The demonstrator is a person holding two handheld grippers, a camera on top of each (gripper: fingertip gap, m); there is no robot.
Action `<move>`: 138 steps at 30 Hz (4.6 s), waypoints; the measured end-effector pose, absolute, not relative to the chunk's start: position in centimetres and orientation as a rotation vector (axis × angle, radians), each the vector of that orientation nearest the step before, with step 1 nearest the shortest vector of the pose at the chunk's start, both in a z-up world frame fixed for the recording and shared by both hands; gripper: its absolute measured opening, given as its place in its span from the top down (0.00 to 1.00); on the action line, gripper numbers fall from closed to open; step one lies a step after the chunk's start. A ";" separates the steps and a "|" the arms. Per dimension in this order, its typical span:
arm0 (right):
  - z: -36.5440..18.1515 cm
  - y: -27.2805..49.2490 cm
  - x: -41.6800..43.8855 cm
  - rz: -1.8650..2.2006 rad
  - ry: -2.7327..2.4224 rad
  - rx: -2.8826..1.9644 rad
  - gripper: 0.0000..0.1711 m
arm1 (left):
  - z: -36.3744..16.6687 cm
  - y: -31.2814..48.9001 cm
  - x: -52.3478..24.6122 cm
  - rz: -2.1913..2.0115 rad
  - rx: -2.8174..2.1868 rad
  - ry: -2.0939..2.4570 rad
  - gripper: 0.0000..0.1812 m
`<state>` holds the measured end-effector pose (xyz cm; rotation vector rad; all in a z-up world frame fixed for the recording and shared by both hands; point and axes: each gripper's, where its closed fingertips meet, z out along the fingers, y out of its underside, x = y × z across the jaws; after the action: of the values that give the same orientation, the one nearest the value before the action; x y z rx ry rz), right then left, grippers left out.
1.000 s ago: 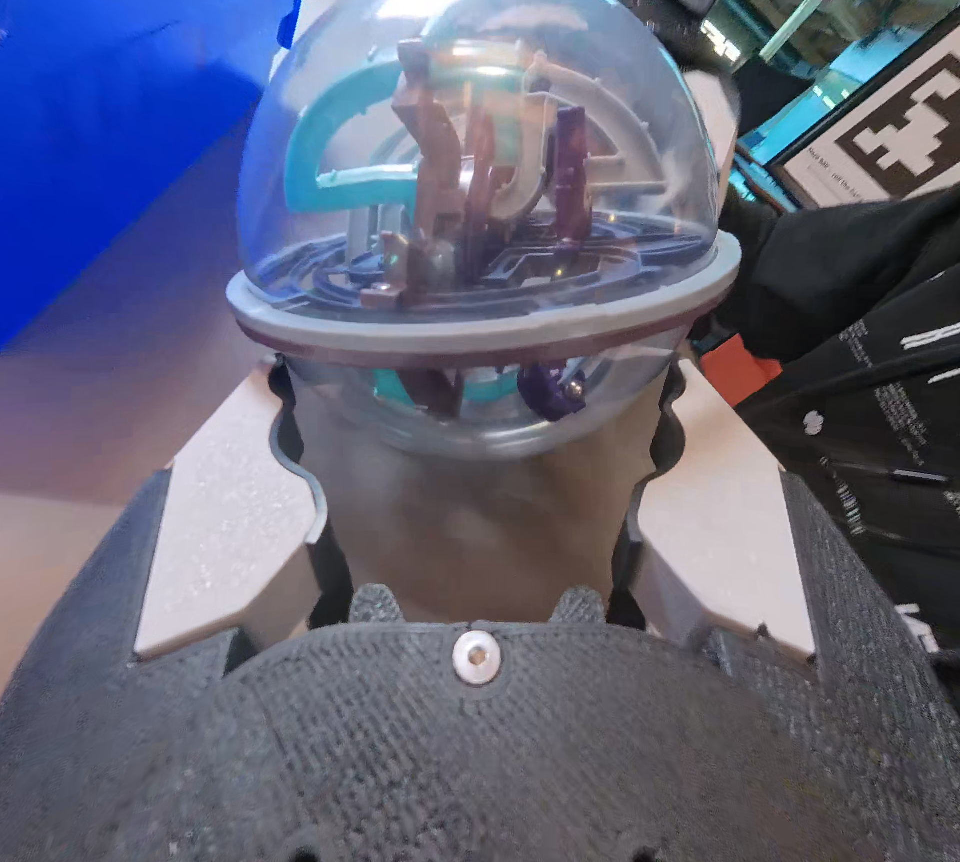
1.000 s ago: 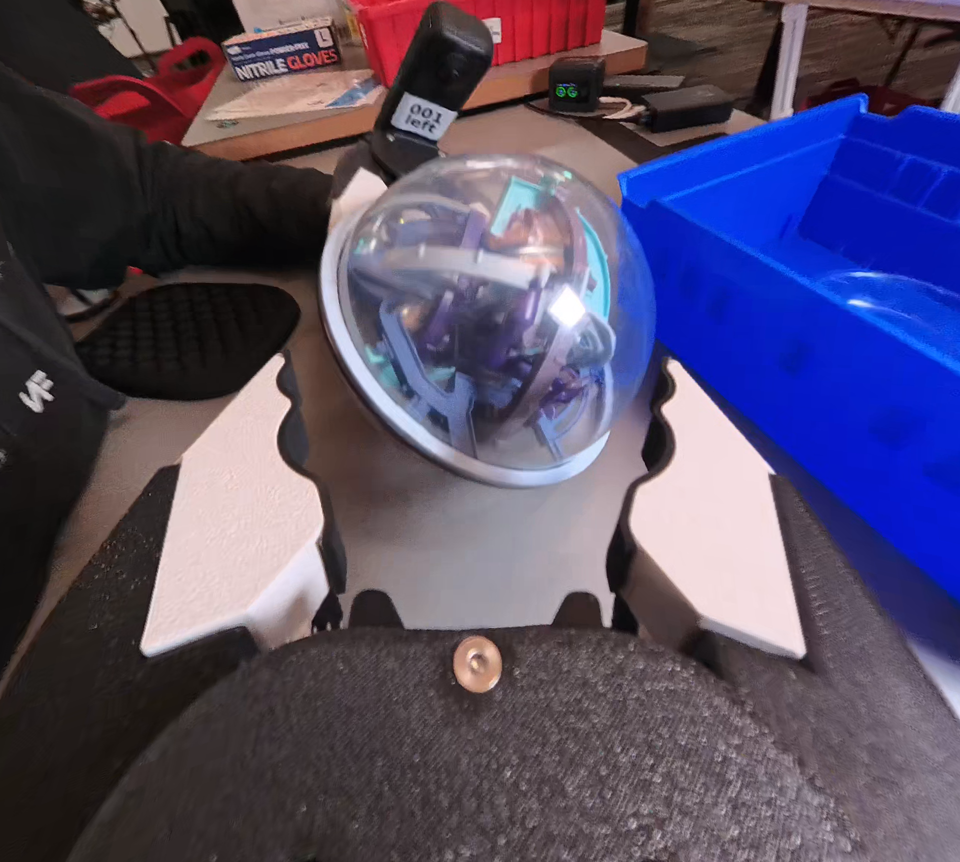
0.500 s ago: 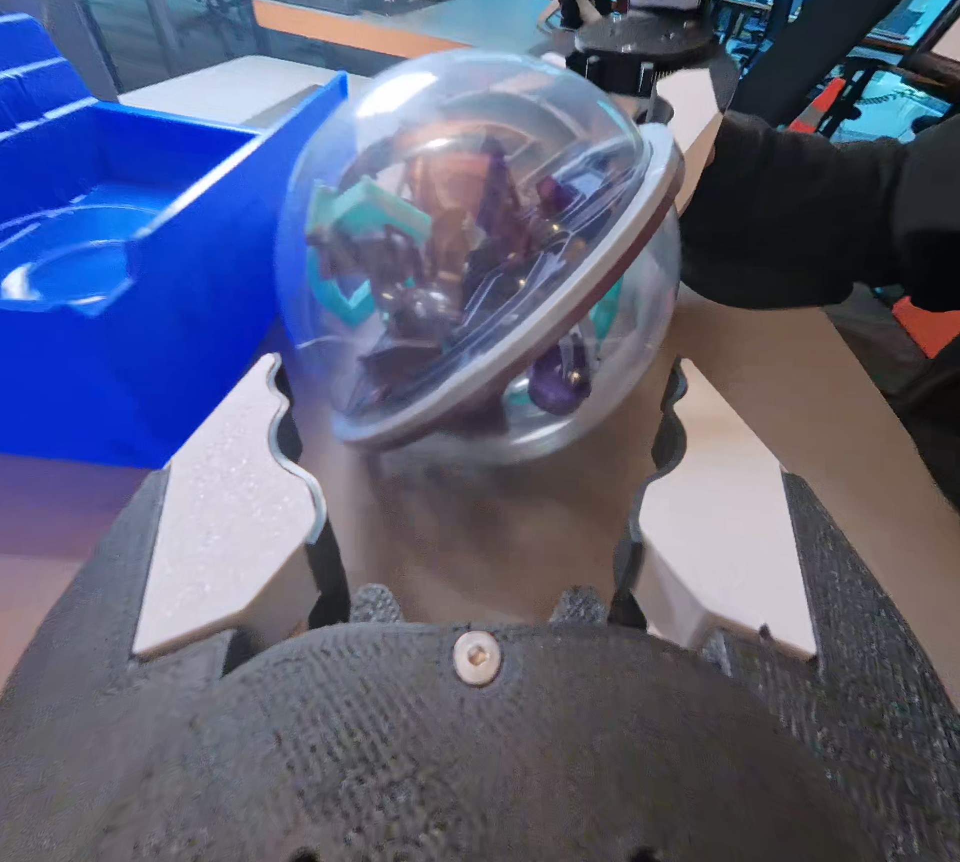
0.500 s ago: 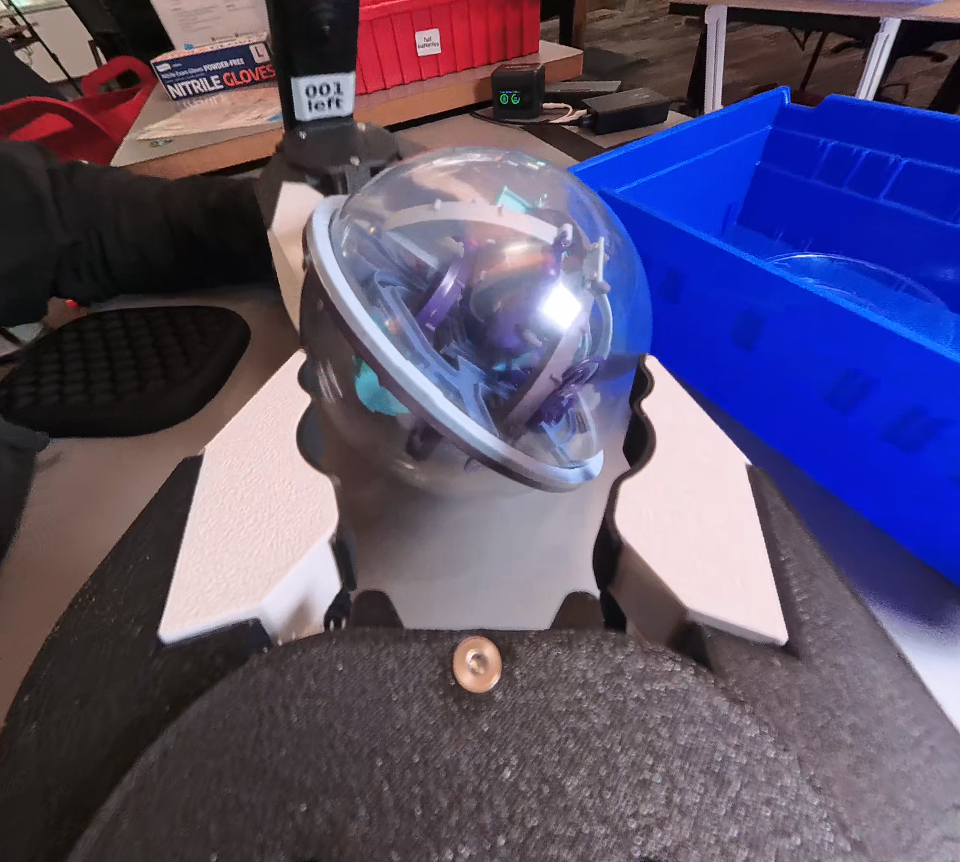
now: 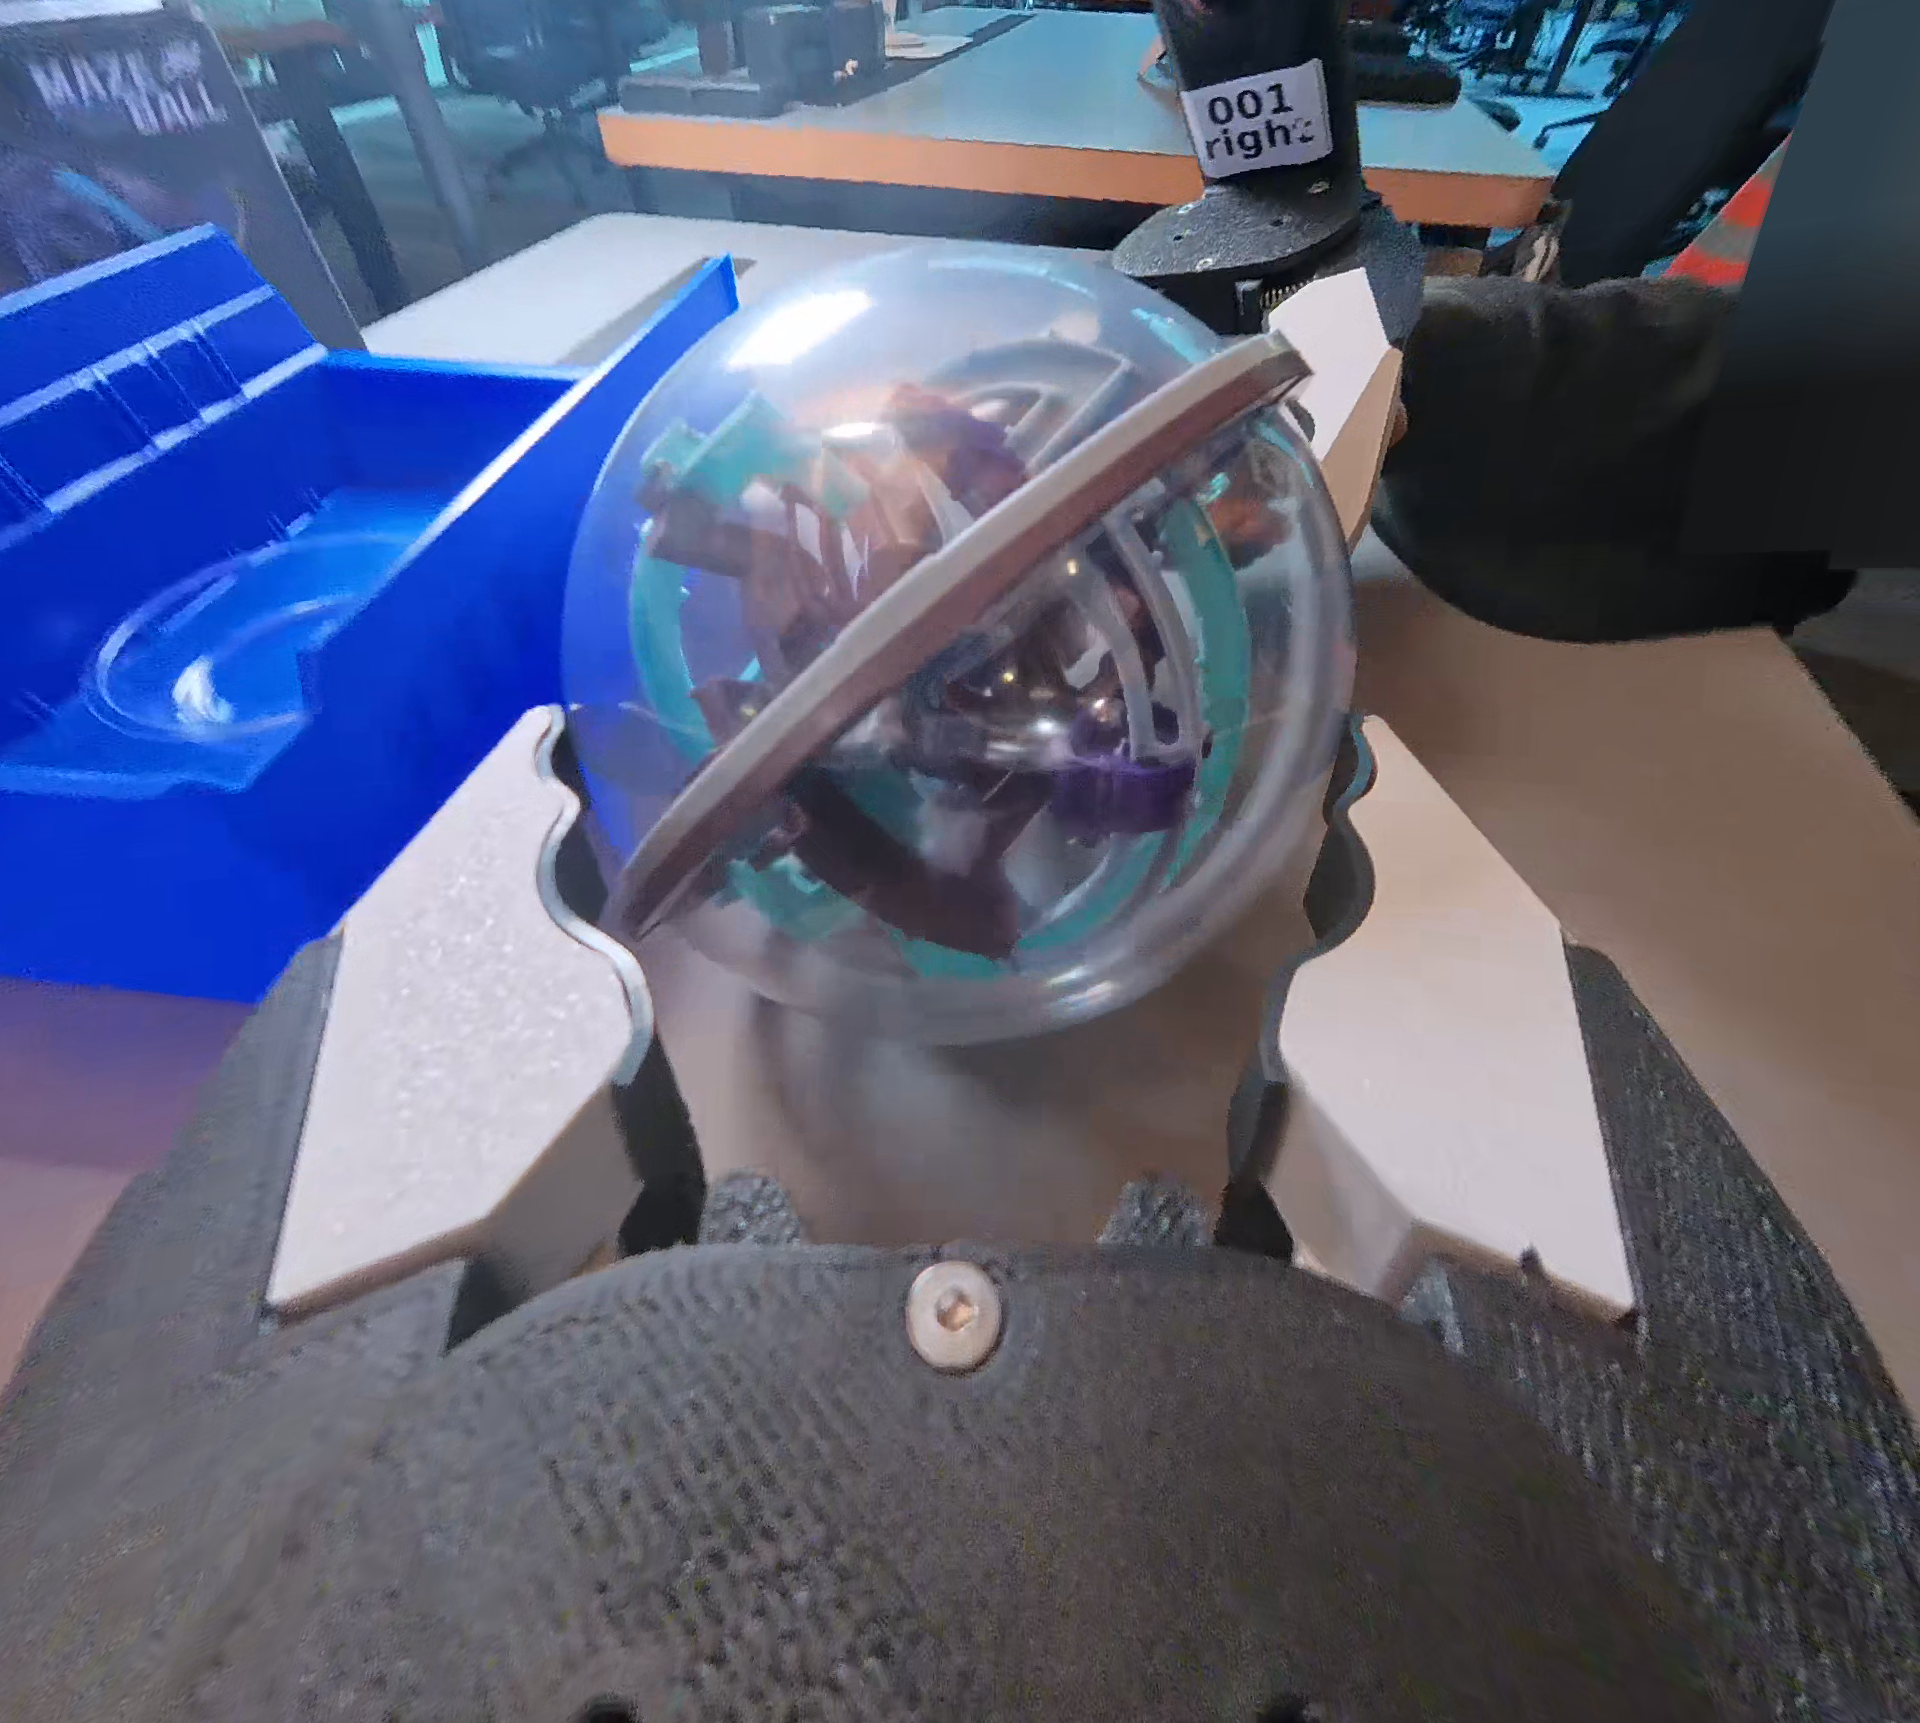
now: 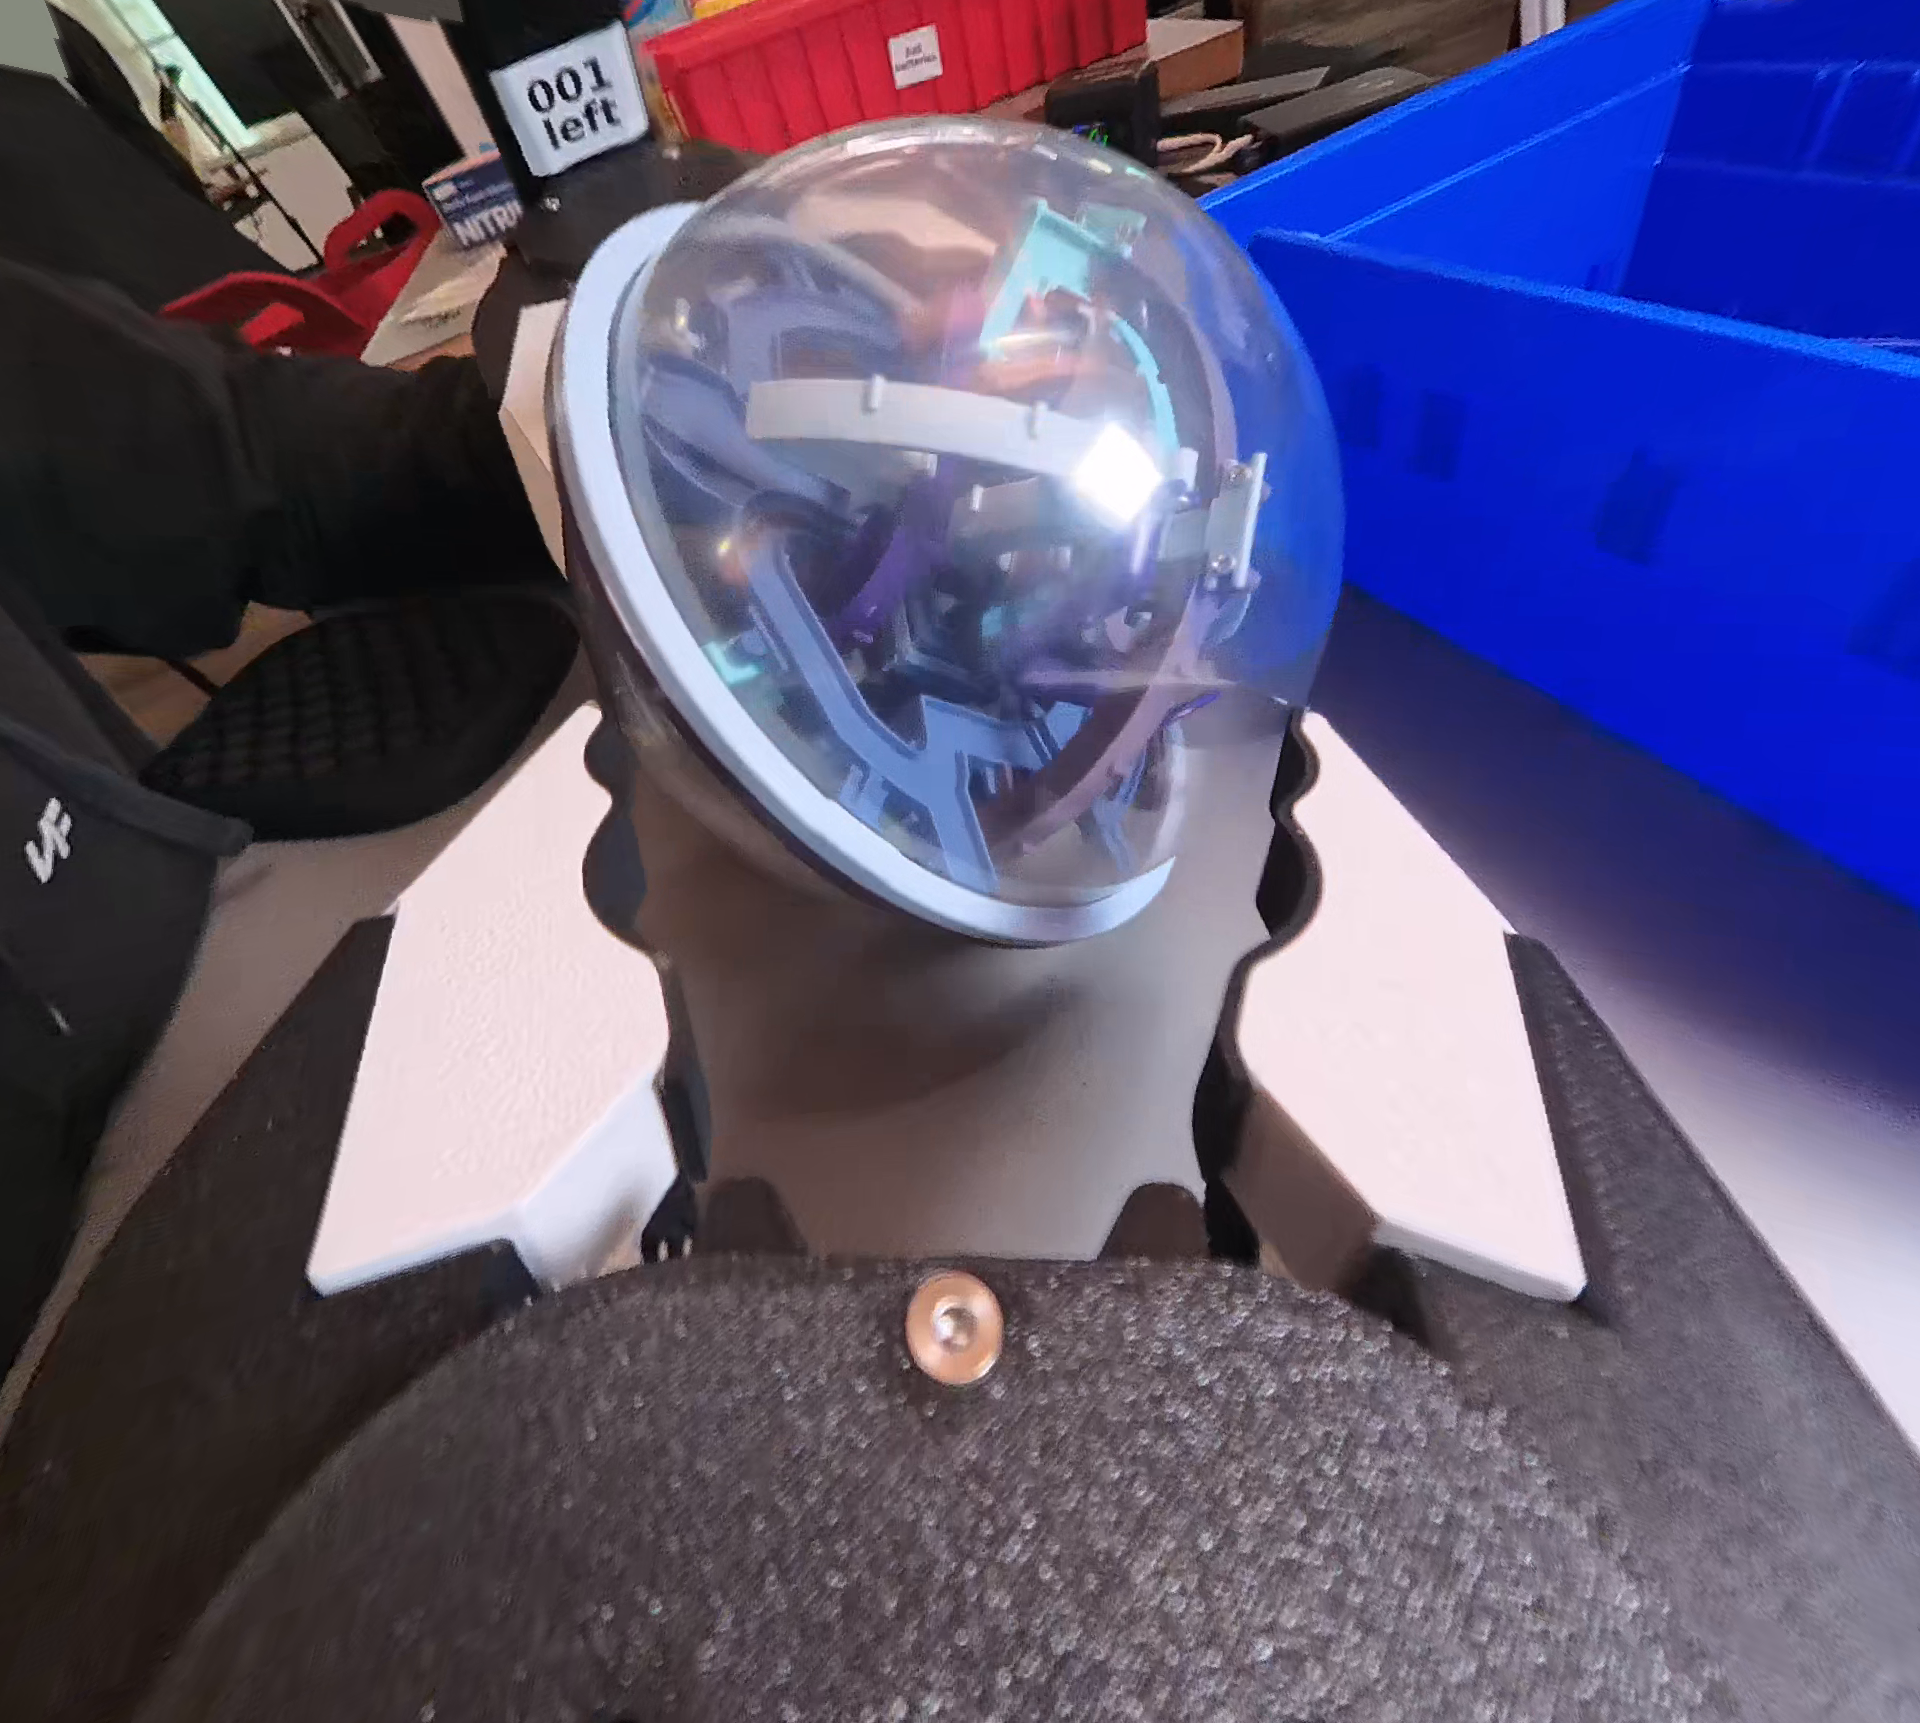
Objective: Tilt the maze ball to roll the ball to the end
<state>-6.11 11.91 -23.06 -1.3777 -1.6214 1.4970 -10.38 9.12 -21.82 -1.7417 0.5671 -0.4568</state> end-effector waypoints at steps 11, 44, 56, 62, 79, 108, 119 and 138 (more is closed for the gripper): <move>-21.6 11.2 -6.1 1.466 -1.600 -1.271 0.34 | -22.7 7.9 -10.7 -0.359 -1.667 0.646 0.24; -21.8 11.7 -7.3 1.200 -1.598 -1.180 0.28 | -22.7 9.3 -11.4 -0.469 -1.762 0.635 0.22; -23.5 11.0 -7.3 1.165 -1.687 -1.178 0.25 | -25.4 7.9 -11.4 -0.786 -1.853 0.581 0.25; -22.1 11.2 -6.8 1.173 -1.648 -1.168 0.24 | -28.3 7.2 -10.0 -0.776 -2.043 0.656 0.31; -18.7 12.1 -8.3 1.228 -1.578 -1.222 0.28 | -23.1 10.1 -12.9 -0.691 -1.840 0.474 0.21; -24.1 12.6 -5.7 1.387 -1.675 -1.346 0.22 | -22.7 9.5 -10.1 -0.916 -1.980 0.155 0.25; -26.3 12.1 -5.8 1.196 -1.798 -1.333 0.24 | -21.3 9.6 -10.6 -0.572 -1.842 0.413 0.29; -22.4 14.9 -6.6 1.048 -1.616 -1.184 0.19 | -21.6 11.8 -11.0 -0.787 -1.786 0.575 0.28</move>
<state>-6.61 14.91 -22.42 -1.1836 -1.6162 1.0477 -11.05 11.82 -21.62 -1.7859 0.5752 -0.7869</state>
